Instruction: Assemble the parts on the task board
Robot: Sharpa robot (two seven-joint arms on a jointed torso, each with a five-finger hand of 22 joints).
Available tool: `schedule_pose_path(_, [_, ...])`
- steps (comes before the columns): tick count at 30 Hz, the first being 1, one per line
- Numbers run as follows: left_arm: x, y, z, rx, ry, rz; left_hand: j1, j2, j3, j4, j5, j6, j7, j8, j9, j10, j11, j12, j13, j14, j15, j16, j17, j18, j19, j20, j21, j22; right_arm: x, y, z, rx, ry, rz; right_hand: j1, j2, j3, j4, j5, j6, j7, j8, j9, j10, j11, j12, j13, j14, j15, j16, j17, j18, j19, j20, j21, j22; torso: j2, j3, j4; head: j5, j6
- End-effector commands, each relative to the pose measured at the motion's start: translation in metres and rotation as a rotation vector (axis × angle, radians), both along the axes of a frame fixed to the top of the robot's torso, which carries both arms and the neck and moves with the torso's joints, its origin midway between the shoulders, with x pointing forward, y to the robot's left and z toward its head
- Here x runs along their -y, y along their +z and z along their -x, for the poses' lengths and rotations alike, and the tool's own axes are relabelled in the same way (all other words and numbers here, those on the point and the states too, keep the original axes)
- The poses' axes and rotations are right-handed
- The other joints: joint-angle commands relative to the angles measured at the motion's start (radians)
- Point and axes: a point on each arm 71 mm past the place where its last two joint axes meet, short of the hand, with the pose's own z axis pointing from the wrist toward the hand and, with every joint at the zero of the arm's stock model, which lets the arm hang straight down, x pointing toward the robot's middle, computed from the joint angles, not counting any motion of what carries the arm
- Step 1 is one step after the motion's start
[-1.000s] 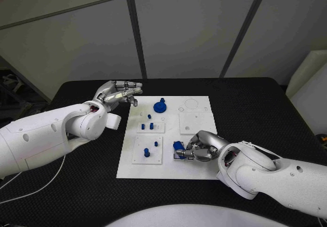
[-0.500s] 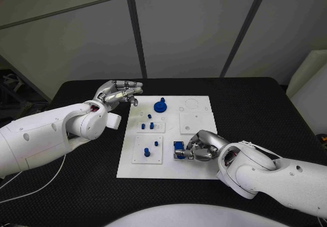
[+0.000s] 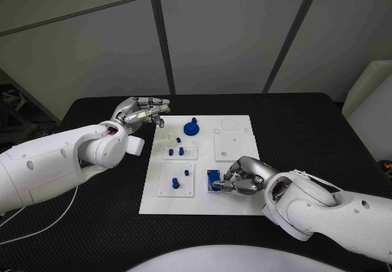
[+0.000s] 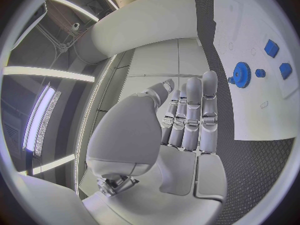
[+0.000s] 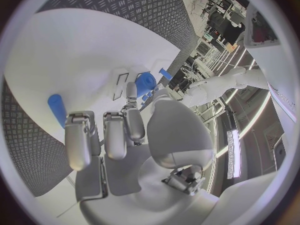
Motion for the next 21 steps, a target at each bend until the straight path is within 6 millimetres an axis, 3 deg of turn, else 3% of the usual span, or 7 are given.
schedule_pose_path(1, [0.0006,0.0014,-0.0002,0.009,-0.004,0.006,-0.004,0.005,0.001,-0.003,0.001,-0.001,0.003,0.005,-0.001,-0.008,-0.001,0.004,-0.002,-0.004,0.0,0.003,-0.001,-0.011,-0.006,0.002,0.003,0.001,-0.001,0.004,0.001,0.034,0.019,-0.025,0.024,0.0,-0.002,-0.006,0.003,-0.001,-0.009,0.005,0.002,0.001,-0.006,-0.001,0.04,0.07,-0.007,-0.004,0.097,-0.015,0.106,-0.009,0.007,0.263,0.0,-0.0004,0.0003,0.0,0.0])
schedule_pose_path(14, [0.0011,0.001,-0.0004,0.009,-0.005,0.007,-0.004,0.005,0.001,-0.003,0.001,-0.001,0.003,0.005,-0.001,-0.008,-0.001,0.004,-0.002,-0.004,0.0,0.003,-0.001,-0.011,-0.006,0.002,0.003,0.001,0.002,0.0047,0.0005,0.046,0.018,-0.031,0.013,0.005,-0.017,0.017,-0.01,0.0,-0.009,0.008,0.004,0.006,-0.007,0.004,0.047,0.072,-0.007,-0.001,0.103,-0.015,0.106,-0.01,0.007,0.263,0.0,-0.0011,0.0018,-0.004,0.001])
schedule_pose_path(21, [0.0017,0.0009,-0.0004,0.008,-0.007,0.007,-0.004,0.005,0.001,-0.003,0.001,-0.001,0.003,0.005,-0.001,-0.008,-0.001,0.004,-0.002,-0.004,0.0,0.003,-0.001,-0.011,-0.006,0.002,0.003,0.001,0.0017,0.0019,-0.0013,0.032,0.015,-0.014,0.058,0.026,-0.011,0.005,0.022,-0.001,-0.011,0.01,0.006,0.007,-0.008,0.002,0.048,0.072,-0.009,-0.001,0.104,-0.015,0.106,-0.011,0.007,0.263,0.001,-0.0012,0.0025,-0.002,0.0])
